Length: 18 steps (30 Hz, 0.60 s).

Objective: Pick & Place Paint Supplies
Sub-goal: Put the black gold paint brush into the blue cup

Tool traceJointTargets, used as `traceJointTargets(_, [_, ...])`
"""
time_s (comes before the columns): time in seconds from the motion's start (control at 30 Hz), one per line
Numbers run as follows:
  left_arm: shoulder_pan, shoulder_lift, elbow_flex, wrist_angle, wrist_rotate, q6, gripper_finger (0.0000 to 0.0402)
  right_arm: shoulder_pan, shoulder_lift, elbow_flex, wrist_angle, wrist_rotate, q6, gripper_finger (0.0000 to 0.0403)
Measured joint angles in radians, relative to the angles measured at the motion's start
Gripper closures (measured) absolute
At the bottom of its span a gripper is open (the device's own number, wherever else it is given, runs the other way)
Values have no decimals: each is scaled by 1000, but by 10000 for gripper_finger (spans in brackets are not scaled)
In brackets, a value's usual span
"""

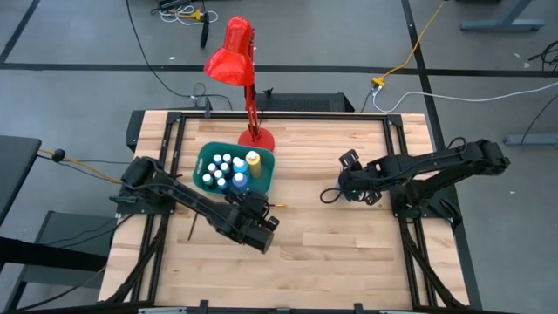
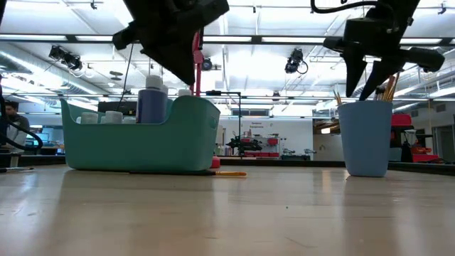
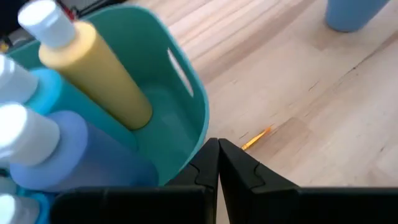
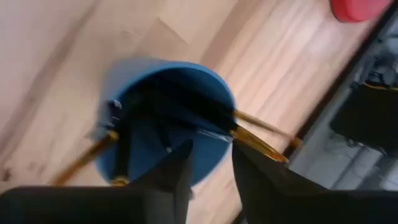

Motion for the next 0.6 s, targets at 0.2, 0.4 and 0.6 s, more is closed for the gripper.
traceJointTargets(0.2, [2,-33,0,-85,48,67,384,11,0,1,24,-7,20,261])
traceJointTargets(0.4, [-3,-113,0,-277,72,19,384,42,-1,126,-19,-14,80,267])
traceJointTargets(0.6, [-22,-218,0,-489,104,-125,384,51,-3,321,79,-91,252,280])
